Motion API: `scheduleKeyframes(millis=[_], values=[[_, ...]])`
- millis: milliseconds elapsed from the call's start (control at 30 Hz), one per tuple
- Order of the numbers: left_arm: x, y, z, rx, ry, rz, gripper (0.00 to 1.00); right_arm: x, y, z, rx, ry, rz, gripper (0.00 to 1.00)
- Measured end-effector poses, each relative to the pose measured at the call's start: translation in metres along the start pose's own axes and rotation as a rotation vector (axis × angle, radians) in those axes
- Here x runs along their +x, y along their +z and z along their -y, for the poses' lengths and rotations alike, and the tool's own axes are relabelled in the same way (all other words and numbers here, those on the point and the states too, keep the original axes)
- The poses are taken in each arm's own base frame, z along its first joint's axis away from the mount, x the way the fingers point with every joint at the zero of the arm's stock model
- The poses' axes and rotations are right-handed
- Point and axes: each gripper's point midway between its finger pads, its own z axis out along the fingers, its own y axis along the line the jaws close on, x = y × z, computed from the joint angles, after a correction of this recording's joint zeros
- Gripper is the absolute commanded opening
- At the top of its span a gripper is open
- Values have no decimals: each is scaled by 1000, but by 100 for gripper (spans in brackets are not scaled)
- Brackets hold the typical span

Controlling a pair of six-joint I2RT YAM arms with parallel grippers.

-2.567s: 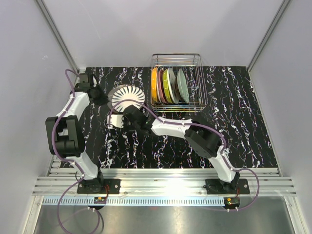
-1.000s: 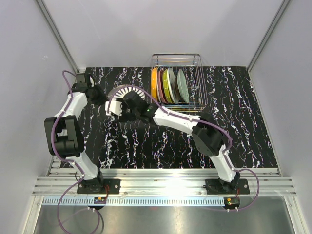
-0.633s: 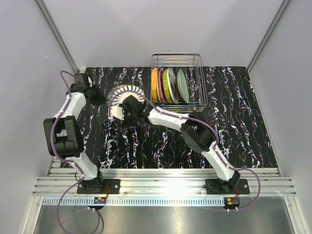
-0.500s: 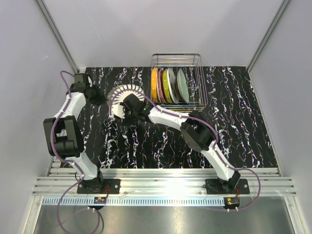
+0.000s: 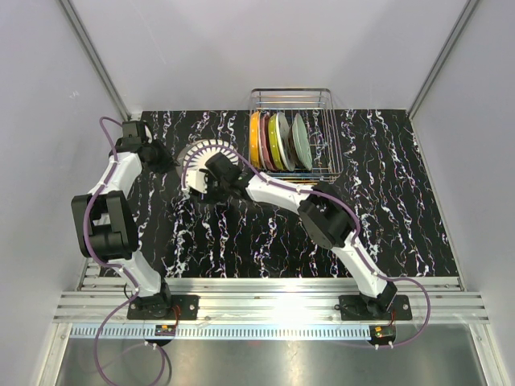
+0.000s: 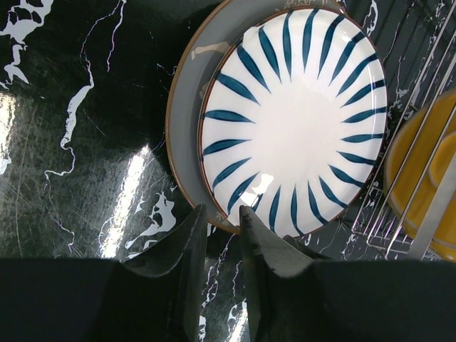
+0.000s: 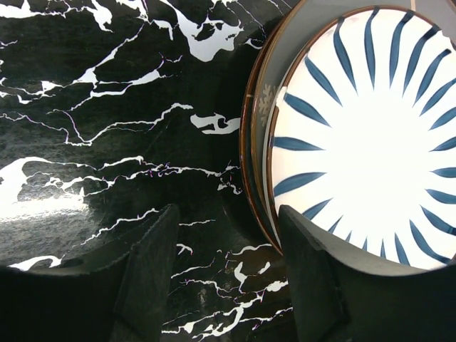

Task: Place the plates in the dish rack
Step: Grab a plate with the right arm

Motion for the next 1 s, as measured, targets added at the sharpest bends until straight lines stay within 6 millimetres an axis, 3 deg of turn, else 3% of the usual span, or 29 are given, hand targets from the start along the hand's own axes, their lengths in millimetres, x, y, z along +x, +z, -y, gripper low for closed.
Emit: scheduleKeyframes(millis=[233, 433, 767, 1000], values=[[0, 0, 1, 8, -6, -3, 27, 5, 3, 2, 18, 2, -18, 73], [0, -1, 2, 10, -7, -1, 27, 10, 12, 6, 43, 2, -33, 72], [-1, -2, 4, 18, -5, 2, 27, 7, 14, 13, 91, -9, -15, 44], [-1, -2, 6, 26, -7, 2, 27, 1, 1, 9, 108, -22, -2, 27]])
